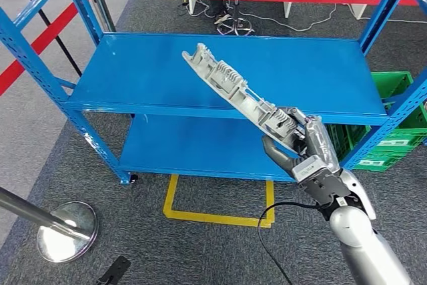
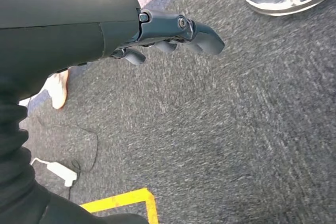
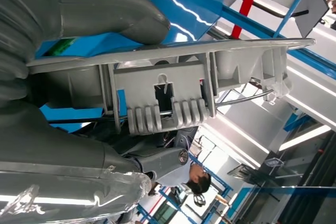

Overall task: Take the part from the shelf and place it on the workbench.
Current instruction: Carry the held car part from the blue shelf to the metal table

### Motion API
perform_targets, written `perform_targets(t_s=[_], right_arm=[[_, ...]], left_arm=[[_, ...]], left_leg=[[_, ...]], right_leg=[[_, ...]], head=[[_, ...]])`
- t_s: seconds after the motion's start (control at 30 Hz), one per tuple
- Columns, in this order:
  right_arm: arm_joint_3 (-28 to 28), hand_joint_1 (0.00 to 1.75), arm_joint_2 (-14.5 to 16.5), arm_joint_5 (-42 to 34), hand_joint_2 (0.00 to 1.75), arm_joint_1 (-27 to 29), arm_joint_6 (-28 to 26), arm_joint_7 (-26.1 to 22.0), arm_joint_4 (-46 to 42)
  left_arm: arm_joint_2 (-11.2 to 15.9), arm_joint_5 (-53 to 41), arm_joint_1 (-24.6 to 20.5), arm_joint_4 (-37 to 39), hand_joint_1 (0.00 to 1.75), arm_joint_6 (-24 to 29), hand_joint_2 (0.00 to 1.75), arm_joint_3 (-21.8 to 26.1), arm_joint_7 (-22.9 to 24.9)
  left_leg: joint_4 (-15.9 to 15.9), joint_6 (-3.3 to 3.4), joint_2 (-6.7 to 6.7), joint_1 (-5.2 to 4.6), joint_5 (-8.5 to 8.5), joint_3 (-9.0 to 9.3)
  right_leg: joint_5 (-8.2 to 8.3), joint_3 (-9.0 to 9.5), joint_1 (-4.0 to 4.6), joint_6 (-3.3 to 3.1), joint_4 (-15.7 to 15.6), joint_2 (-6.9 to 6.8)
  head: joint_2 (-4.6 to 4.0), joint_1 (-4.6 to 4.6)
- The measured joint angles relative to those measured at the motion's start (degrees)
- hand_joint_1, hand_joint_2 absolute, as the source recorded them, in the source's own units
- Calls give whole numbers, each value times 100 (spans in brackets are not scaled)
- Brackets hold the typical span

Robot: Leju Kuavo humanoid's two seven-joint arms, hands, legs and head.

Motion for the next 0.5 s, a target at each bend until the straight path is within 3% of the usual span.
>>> perform_targets(t_s=[0.07, 0.1, 0.17, 0.2, 0.27, 0.33, 0.37, 0.4, 0.43, 0.5], right_arm=[[-8, 175, -1, 29, 175, -9, -32, 4, -5], [-13, 175, -2, 51, 175, -14, -59, 6, -9], [-20, 175, -2, 90, 175, -17, -105, 11, -11], [-23, 175, -2, 97, 175, -16, -117, 13, -11], [-28, 175, -2, 101, 175, -14, -124, 16, -11], [-30, 175, -2, 101, 175, -13, -124, 18, -10], [-30, 175, -2, 101, 175, -13, -124, 18, -9], [-30, 175, -2, 101, 175, -13, -124, 19, -7], [-30, 175, -2, 101, 175, -13, -125, 20, -6], [-30, 175, -2, 102, 175, -20, -124, 22, -5]], left_arm=[[-1, 0, -28, 0, 0, 2, 175, 1, -2], [-3, 0, -43, 0, 0, 2, 175, 2, -4], [-15, 0, -49, 0, 0, 2, 175, 3, -9], [-20, 0, -41, 0, 0, 1, 175, 4, -10], [-22, 0, -30, 0, 0, 0, 175, 10, -11], [-16, 0, -34, 0, 0, 0, 175, 17, -11], [-17, 0, -33, 0, 0, 0, 175, 20, -11], [-17, -1, -29, 0, 0, 0, 175, 24, -11], [-17, -3, -25, 0, 0, 0, 175, 30, -14], [-17, -8, -22, 0, 0, 0, 175, 42, -20]], left_leg=[[-720, 51, -2, -9, 83, 486], [-920, 74, -5, -15, 62, 605], [-1034, 134, -3, -12, 63, 613], [-1038, 173, 2, -5, 95, 589], [-1053, 248, 19, 12, 173, 530], [-1049, 276, 22, 5, 251, 440], [-1046, 274, 22, 3, 291, 390], [-1041, 268, 21, 2, 330, 340], [-1035, 257, 20, 3, 366, 294], [-1022, 217, 16, 1, 427, 216]], right_leg=[[67, -71, 22, 49, 26, -5], [105, -99, 31, 78, 35, -10], [164, -145, 29, 143, 44, -14], [113, -182, 22, 175, 86, -16], [-232, -338, -2, 239, 485, -15], [-681, -548, -22, 293, 1209, -17], [-792, -601, -27, 310, 1485, -17], [-784, -566, -29, 319, 1574, -17], [-679, -424, -31, 319, 1449, -17], [-438, 97, -34, 307, 716, -16]], head=[[0, 3], [1, 7], [0, 8], [0, 13], [0, 32], [0, 49], [0, 49], [0, 49], [0, 49], [0, 49]])
